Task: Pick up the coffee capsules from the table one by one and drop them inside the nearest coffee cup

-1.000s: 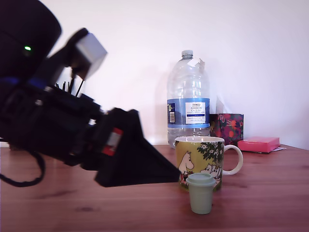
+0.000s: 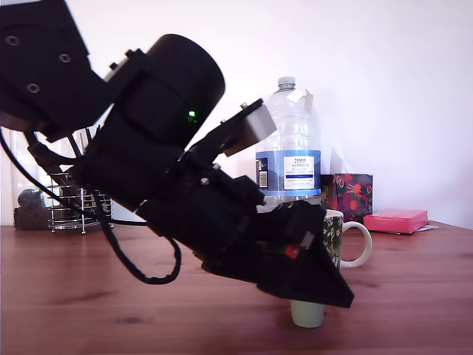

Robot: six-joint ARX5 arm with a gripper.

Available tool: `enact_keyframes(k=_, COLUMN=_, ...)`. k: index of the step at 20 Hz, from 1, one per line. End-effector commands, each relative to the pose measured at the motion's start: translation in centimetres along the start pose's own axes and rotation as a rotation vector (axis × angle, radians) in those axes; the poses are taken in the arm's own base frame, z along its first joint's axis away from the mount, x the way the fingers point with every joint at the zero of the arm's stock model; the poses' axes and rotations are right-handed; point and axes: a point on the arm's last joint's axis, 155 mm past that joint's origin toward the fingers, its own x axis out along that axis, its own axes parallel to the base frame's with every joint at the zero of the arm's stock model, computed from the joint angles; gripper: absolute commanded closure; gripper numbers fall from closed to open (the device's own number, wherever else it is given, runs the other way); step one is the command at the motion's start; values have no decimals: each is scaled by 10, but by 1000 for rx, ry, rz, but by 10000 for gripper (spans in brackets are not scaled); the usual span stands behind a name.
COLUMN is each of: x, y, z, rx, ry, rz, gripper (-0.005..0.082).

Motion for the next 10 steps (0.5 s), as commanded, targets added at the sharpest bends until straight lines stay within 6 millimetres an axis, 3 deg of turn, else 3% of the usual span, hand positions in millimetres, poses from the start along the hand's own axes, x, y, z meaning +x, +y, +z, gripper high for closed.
enact_keyframes(k=1, x=8, y=-2, z=-10, rx=-6, ry=28, rz=-7, gripper=75)
enact_keyframes(k=6, x=13, y=0, z=-9, rx=-9, ry=37, rz=-7, gripper=83)
enact_keyframes(k=10, x=13, y=0, z=-9, rx=-9, ry=38, rz=-7, gripper=232)
